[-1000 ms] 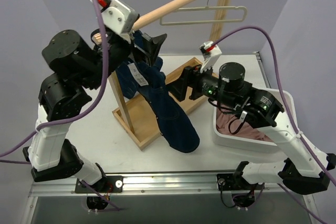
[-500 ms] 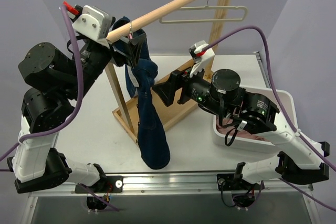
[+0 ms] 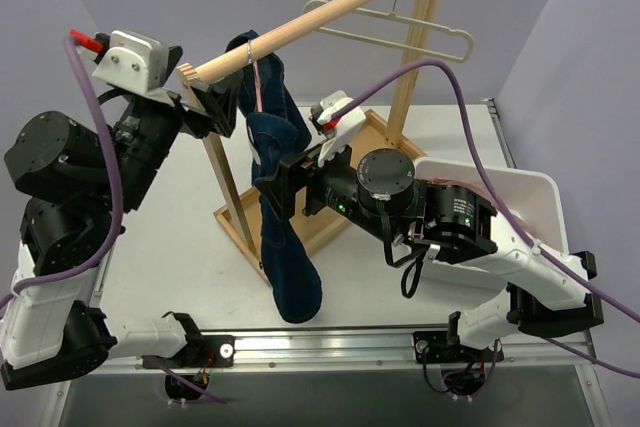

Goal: Remove the skirt from the hanger

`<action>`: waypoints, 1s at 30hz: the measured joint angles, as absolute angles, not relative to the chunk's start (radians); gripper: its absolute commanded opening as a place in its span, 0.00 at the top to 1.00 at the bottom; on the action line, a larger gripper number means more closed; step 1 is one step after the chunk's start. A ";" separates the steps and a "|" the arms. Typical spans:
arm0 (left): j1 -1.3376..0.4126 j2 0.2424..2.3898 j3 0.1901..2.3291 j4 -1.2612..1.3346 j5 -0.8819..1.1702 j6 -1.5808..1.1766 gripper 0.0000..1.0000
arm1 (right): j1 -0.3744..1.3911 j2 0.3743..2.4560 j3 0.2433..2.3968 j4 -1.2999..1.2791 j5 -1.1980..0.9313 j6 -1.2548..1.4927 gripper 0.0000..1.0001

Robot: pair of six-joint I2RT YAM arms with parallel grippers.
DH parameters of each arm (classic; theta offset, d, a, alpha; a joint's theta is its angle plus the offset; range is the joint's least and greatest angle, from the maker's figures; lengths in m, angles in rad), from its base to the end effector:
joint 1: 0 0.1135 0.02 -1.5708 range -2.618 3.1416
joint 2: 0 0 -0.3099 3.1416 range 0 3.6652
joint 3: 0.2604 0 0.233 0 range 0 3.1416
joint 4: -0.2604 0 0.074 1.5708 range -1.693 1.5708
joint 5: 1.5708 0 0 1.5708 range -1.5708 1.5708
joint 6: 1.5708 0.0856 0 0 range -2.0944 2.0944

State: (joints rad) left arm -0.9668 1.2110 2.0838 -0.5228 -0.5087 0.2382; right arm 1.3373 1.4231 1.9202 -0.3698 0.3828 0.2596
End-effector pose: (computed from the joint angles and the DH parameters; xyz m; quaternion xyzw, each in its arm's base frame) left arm 0.1191 -0.0993 0.6656 0.1445 0.5739 -0.1478 0.7924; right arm 0.0996 0.2804 0.5996 -0.2103 0.6300 0.4401 0.6043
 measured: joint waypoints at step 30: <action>-0.967 1.012 1.856 -0.369 -0.579 0.183 0.06 | 1.350 1.550 1.905 -0.279 0.578 0.171 0.51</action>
